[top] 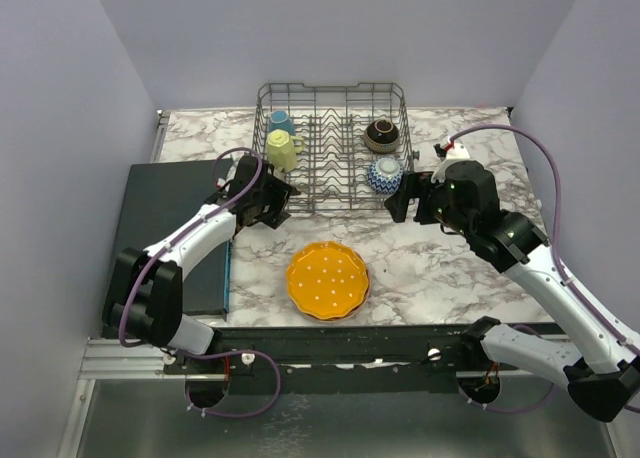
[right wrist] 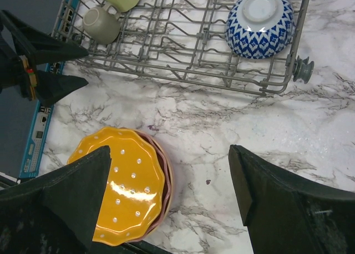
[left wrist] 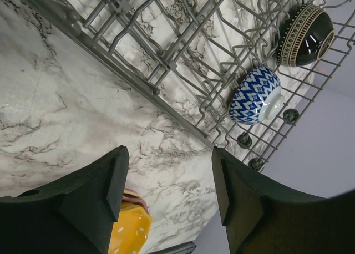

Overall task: Load the mixed dishes into the dish rack
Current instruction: Move the dish rack to the center of the board.

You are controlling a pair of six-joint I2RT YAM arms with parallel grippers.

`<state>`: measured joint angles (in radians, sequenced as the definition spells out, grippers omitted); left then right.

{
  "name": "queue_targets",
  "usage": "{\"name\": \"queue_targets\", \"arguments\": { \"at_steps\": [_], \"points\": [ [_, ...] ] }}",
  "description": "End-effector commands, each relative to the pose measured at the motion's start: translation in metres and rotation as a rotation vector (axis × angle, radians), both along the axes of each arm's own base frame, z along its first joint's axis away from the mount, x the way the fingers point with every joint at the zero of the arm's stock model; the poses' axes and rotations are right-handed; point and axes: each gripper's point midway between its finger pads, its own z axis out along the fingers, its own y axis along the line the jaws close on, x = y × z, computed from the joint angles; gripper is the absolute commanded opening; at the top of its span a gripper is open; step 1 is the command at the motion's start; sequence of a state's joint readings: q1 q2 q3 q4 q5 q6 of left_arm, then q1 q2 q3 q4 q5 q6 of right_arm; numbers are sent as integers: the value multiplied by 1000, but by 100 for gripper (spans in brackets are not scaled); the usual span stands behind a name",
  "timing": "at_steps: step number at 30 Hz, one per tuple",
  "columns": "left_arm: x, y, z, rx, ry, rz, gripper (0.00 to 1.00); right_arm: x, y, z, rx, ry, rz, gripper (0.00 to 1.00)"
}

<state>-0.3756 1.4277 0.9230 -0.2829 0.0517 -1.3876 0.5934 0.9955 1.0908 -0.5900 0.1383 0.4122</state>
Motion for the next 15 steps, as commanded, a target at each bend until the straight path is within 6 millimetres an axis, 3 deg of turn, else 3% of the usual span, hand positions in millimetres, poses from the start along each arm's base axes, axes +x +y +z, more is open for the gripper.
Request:
{"name": "queue_targets", "arguments": {
  "at_steps": [1, 15],
  "points": [
    [17, -6, 0, -10, 12, 60, 66, -2, 2, 3, 30, -11, 10, 93],
    [38, -17, -23, 28, 56, 64, 58, -7, 0, -3, 35, 7, 9, 93]
  ]
}}
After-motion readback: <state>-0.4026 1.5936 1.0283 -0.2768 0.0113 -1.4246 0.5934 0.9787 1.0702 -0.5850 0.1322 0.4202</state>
